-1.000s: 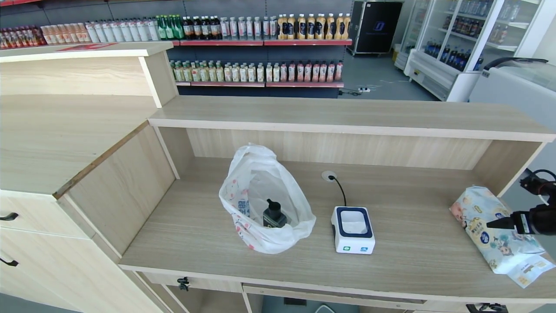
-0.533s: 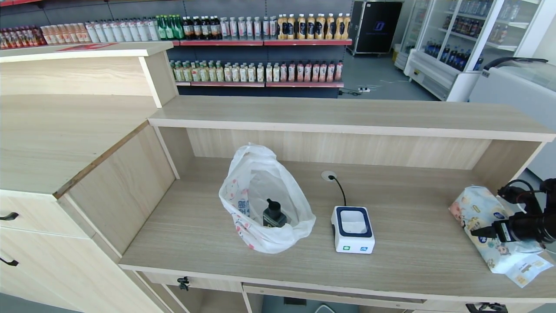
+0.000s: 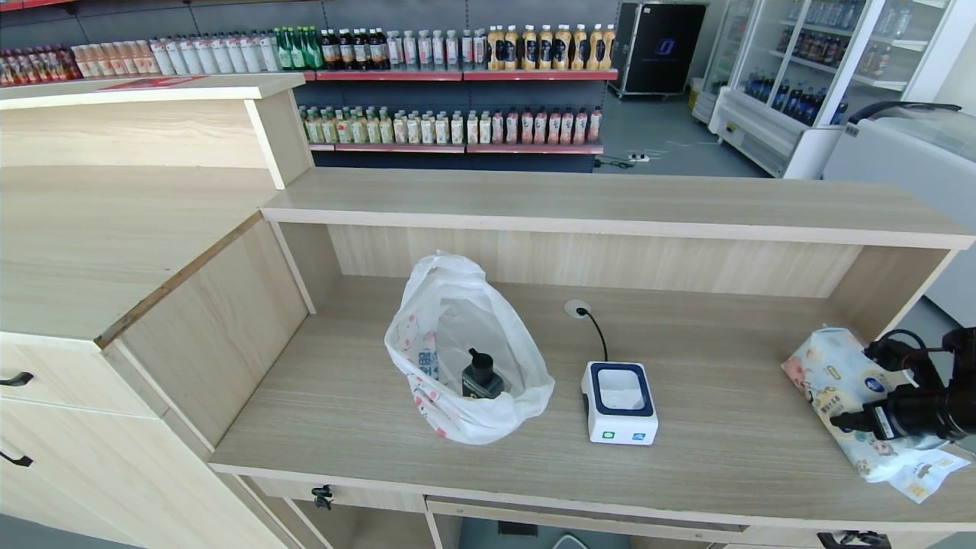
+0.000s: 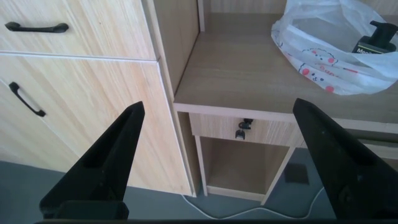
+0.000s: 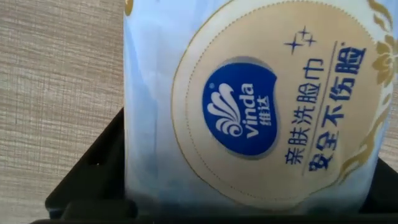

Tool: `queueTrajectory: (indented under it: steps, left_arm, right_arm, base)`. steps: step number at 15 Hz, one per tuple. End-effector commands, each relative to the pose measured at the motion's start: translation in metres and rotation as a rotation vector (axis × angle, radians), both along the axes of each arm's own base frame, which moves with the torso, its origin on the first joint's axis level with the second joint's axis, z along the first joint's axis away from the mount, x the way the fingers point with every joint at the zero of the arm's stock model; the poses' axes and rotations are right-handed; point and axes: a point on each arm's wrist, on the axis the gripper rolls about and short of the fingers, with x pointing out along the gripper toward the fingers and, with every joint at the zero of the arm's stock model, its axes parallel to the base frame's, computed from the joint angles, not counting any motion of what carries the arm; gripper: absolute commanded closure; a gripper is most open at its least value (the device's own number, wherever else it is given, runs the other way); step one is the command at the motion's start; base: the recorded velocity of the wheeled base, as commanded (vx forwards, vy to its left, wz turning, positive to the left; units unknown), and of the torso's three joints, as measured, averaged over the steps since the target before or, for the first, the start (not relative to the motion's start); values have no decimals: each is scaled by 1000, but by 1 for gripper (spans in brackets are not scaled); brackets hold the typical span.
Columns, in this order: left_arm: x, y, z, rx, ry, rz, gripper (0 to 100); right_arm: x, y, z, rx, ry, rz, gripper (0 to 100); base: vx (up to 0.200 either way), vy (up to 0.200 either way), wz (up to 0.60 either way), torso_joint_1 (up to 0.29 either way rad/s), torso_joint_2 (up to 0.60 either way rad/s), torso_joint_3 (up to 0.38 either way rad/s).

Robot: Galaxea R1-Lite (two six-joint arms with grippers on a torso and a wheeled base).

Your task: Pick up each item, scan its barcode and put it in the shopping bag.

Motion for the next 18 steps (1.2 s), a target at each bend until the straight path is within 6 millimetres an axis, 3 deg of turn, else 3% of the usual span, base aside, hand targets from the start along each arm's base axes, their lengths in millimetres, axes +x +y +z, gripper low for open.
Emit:
queueTrajectory:
  steps: [1,3,7,8,11,18]
  left_arm:
    - [0,0,0,0,0,1,0]
    - [0,0,0,0,0,1,0]
    - [0,0,0,0,0,1,0]
    - [0,0,0,0,0,1,0]
    - [0,0,0,0,0,1,0]
    - [0,0,0,0,0,1,0]
  right_arm:
    - [-1,0,0,-4,2,3,100]
    - [-3,1,15,-54,-28,38,100]
    - [-32,7,87,-348,-169,188,100]
    - [-54,20,121,-436,-239,221,100]
    - [-110,67,178,-667,-481,366,100]
    - [-200,179,236,-1534,-1011,821,100]
  base:
    - [0,0,0,0,0,0]
    - [0,0,0,0,0,0]
    - [0,0,0,0,0,0]
    - [0,0,0,0,0,0]
    - [0,0,0,0,0,0]
    - [0,0,0,0,0,0]
